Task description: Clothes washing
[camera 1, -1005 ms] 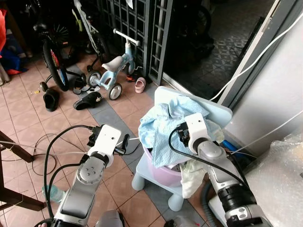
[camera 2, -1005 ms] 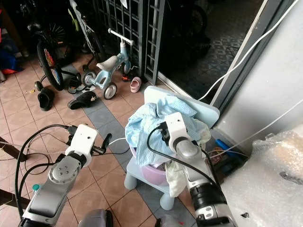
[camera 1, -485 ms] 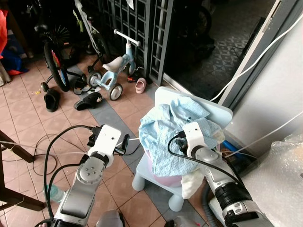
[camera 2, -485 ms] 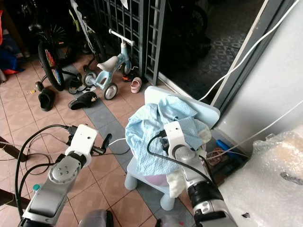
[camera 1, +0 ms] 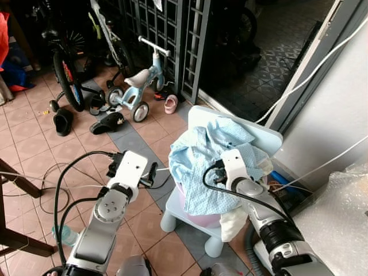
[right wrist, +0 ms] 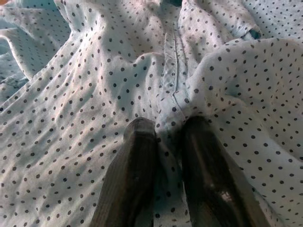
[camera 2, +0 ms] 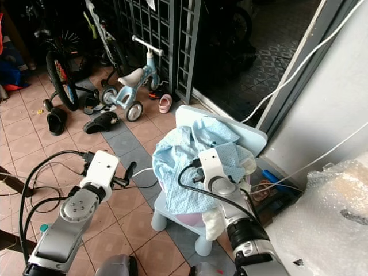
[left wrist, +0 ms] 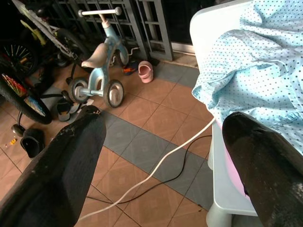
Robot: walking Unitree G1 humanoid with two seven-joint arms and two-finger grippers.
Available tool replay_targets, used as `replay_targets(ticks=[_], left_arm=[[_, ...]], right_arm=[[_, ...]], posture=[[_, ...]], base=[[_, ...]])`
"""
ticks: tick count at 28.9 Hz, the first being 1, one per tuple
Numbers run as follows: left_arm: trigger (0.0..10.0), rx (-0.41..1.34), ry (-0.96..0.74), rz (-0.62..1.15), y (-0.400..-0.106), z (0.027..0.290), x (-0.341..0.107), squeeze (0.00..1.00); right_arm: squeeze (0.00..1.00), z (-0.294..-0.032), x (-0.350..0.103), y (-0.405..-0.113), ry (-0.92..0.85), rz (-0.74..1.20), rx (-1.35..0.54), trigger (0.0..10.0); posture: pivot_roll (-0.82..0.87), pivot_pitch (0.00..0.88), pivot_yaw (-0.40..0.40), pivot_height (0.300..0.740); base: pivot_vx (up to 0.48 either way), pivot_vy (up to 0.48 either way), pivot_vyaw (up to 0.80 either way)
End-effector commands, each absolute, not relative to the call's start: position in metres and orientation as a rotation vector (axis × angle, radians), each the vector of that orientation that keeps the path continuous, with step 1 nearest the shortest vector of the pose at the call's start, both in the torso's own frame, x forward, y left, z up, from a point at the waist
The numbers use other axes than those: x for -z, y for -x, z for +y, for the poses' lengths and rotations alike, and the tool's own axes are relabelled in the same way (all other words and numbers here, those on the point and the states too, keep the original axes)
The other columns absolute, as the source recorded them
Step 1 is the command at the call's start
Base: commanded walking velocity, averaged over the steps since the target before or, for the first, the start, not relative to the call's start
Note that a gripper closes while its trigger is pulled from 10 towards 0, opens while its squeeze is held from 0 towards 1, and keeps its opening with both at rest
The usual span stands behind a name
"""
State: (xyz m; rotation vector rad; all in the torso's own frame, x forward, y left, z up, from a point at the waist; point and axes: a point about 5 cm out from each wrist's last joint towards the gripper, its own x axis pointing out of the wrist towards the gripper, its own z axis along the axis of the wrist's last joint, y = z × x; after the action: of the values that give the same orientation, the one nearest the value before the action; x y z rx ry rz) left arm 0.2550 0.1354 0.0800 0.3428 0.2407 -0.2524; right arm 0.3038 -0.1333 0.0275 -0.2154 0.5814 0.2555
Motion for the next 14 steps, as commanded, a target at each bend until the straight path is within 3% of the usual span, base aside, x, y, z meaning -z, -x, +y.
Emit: replay_targets(ticks=[1, 11, 13, 14], left_arm=[[10.0, 0.257, -0.346, 0.246, -0.255, 0.133, -0.079, 0.0], [10.0, 0.259, -0.351, 0.238, -0.258, 0.132, -0.08, 0.0], [10.0, 0.26, -0.363, 0.23, -0.259, 0.132, -0.08, 0.0], [10.0, 0.262, -0.367, 0.228, -0.259, 0.131, -0.08, 0.0]], right_arm=[[0.0, -0.134, -0.033, -0.309, 0.202, 0.542, -0.252, 0.0], [0.0, -0.131, -0.049, -0.314, 0.109, 0.411, -0.231, 0.0], [0.0, -0.127, -0.057, -0.316, 0.061, 0.342, -0.248, 0.0], [0.0, -0.118, -0.074, -0.318, 0.048, 0.215, -0.315, 0.0]], posture=[[0.02, 0.0, -0.04, 0.74], [0.01, 0.0, -0.033, 0.74], [0.01, 0.0, -0.032, 0.74], [0.01, 0.0, -0.037, 0.74]], base=[[0.0, 0.0, 0.0], [0.0, 0.0, 0.0], [0.0, 0.0, 0.0], [0.0, 0.0, 0.0]])
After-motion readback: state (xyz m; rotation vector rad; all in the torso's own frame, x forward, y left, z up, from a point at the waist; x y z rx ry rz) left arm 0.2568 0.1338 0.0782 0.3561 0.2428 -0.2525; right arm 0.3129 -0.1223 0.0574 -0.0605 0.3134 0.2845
